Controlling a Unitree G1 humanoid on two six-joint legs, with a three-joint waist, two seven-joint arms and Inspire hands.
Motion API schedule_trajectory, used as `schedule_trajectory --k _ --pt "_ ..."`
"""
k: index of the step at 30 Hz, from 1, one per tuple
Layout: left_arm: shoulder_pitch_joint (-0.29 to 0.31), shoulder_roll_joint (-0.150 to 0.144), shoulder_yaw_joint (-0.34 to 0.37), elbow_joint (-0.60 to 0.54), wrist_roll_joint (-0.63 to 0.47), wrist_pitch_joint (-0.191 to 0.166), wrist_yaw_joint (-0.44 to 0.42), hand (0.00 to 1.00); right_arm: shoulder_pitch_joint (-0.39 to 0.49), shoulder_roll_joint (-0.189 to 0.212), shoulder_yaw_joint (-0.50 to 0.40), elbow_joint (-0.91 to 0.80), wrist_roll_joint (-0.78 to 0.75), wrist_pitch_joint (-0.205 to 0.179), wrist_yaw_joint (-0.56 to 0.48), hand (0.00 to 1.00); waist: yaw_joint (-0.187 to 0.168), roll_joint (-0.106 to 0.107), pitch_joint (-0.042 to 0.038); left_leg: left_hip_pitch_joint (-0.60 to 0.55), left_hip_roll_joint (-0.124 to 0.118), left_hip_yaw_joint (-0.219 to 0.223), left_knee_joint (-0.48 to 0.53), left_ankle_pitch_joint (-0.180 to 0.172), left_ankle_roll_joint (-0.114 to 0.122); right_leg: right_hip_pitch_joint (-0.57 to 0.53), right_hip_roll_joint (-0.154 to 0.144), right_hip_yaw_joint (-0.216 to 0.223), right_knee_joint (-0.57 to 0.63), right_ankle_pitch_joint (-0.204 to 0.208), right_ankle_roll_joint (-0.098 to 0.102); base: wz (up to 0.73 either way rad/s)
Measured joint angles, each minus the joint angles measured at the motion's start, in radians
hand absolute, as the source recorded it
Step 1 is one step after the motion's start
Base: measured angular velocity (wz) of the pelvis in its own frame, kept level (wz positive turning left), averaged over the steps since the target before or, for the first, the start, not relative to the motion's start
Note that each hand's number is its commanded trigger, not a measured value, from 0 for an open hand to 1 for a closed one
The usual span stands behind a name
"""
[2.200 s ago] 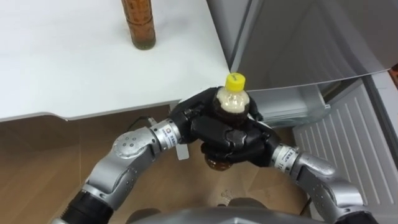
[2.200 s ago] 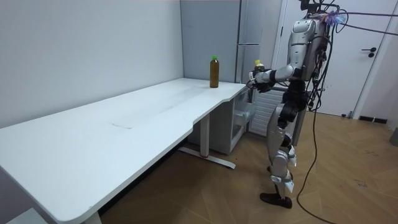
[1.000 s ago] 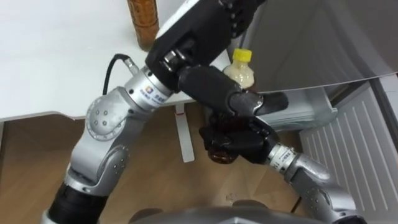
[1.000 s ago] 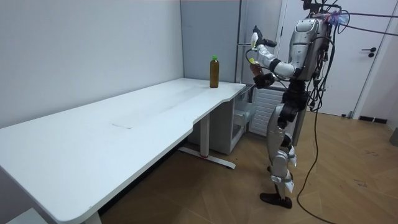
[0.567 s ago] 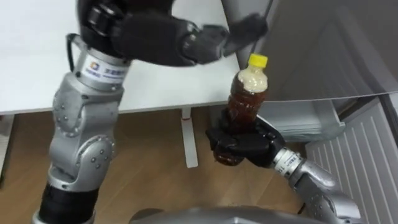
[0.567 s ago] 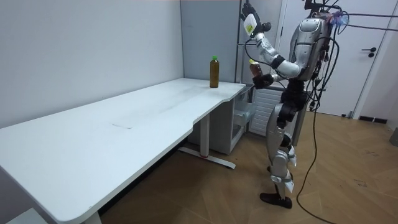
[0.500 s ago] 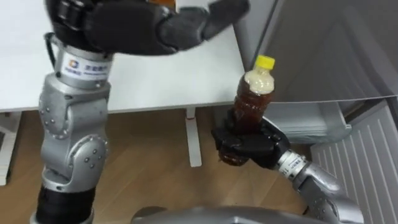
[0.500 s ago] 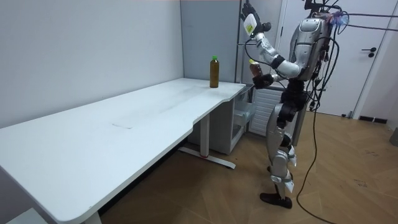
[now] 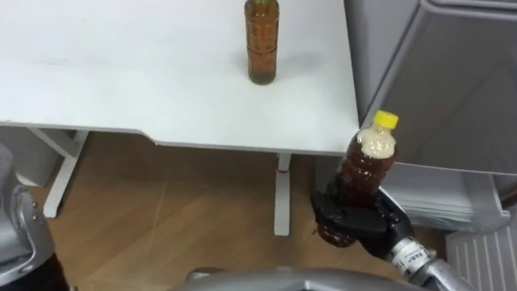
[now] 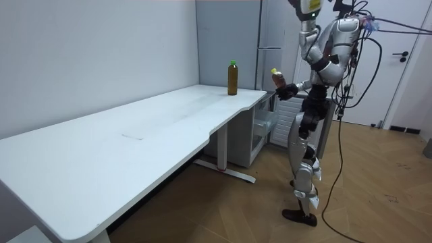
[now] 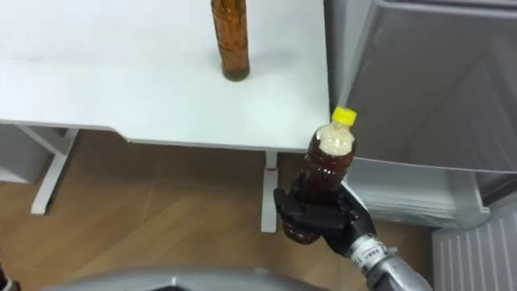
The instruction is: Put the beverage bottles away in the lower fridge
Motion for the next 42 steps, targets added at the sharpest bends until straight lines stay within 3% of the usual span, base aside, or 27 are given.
schedule_trajectory --k 2,5,9,12,18,19,23,27,28,31,34,38,42 --pt "0.008 0.006 0.045 0.007 0.0 0.0 0.065 0.0 0.022 0.0 0.0 -0.019 -0.002 0.009 -0.001 1.0 0.016 -0.004 -0.0066 0.005 -0.002 -0.003 0.0 0.0 0.0 0.01 0.0 -0.005 -0.012 0.0 0.0 0.14" --pt "0.015 0.034 0.111 0.046 -0.016 0.0 0.149 0.0 0.037 0.006 0.002 -0.027 0.0 0.014 -0.014 1.0 0.029 -0.009 -0.0063 0.015 -0.005 -0.024 0.0 0.0 0.0 0.037 0.0 -0.025 -0.028 -0.001 0.002 0.17" --pt "0.114 0.066 0.193 0.152 -0.125 0.015 0.241 0.0 0.061 0.004 -0.001 -0.056 0.002 0.039 -0.059 1.0 0.055 0.001 -0.0121 0.018 -0.005 -0.029 -0.001 0.0 0.0 0.038 -0.001 -0.027 -0.029 -0.002 0.002 0.03" --pt "0.179 0.077 0.206 0.221 -0.194 0.026 0.299 0.0 0.071 0.001 -0.001 -0.063 0.002 0.063 -0.08 1.0 0.052 0.0 -0.0118 0.018 -0.008 -0.035 -0.002 0.0 0.0 0.043 -0.002 -0.034 -0.033 -0.003 0.002 0.08" --pt "0.289 0.08 0.199 0.466 -0.379 0.088 0.368 0.0 0.075 -0.013 -0.001 -0.064 0.002 0.13 -0.148 1.0 0.048 -0.003 -0.011 0.021 -0.019 -0.054 -0.017 0.0 0.002 0.05 -0.01 -0.048 -0.037 -0.006 0.007 0.03" --pt "0.296 0.08 0.191 0.487 -0.388 0.092 0.374 0.0 0.074 -0.019 -0.001 -0.065 0.002 0.136 -0.157 1.0 0.048 -0.012 -0.0076 0.02 -0.021 -0.059 -0.018 0.0 0.003 0.049 -0.011 -0.051 -0.036 -0.006 0.009 0.09" --pt "0.365 0.07 0.064 0.644 -0.497 0.121 0.383 0.0 0.064 -0.062 0.002 -0.092 -0.015 0.163 -0.207 1.0 0.049 -0.018 -0.0078 0.022 -0.024 -0.063 -0.024 0.002 0.005 0.049 -0.014 -0.052 -0.037 -0.007 0.01 0.03" --pt "0.389 0.043 -0.062 0.87 -0.553 0.136 0.372 0.0 0.044 -0.06 0.001 -0.15 -0.062 0.163 -0.24 1.0 0.031 -0.019 -0.0076 0.031 -0.024 -0.054 -0.034 0.002 0.005 0.046 -0.014 -0.042 -0.032 -0.009 0.013 -0.07" --pt "0.395 0.035 -0.084 0.895 -0.561 0.136 0.37 0.0 0.036 -0.06 0.001 -0.156 -0.076 0.163 -0.243 1.0 0.026 -0.027 -0.004 0.032 -0.024 -0.052 -0.035 0.001 0.005 0.044 -0.015 -0.04 -0.028 -0.01 0.014 -0.11" --pt "0.396 0.014 -0.195 1.047 -0.646 0.139 0.336 0.0 -0.014 -0.058 0.006 -0.188 -0.126 0.163 -0.283 1.0 0.012 -0.032 -0.0063 0.021 -0.024 -0.051 -0.037 0.001 0.006 0.023 -0.015 -0.027 -0.02 -0.011 0.015 -0.1" --pt "0.395 0.012 -0.297 1.185 -0.665 0.139 0.324 0.0 -0.059 -0.054 0.007 -0.208 -0.218 0.163 -0.321 1.0 -0.007 -0.044 0.0004 0.024 -0.024 -0.049 -0.039 0.0 0.007 0.017 -0.015 -0.024 -0.009 -0.011 0.015 -0.05" --pt "0.364 0.002 -0.39 1.426 -0.667 0.141 0.251 0.0 -0.104 -0.009 0.001 -0.222 -0.405 0.162 -0.378 1.0 -0.048 -0.046 0.0024 0.022 -0.024 -0.049 -0.039 -0.002 0.01 0.014 -0.014 -0.018 -0.007 -0.011 0.015 0.0" --pt "0.339 -0.027 -0.439 1.546 -0.669 0.141 0.198 0.0 -0.117 0.033 0.0 -0.234 -0.56 0.157 -0.453 1.0 -0.067 -0.031 0.0026 0.009 -0.024 -0.036 -0.039 -0.002 0.01 0.0 -0.014 0.001 -0.006 -0.01 0.015 -0.08"
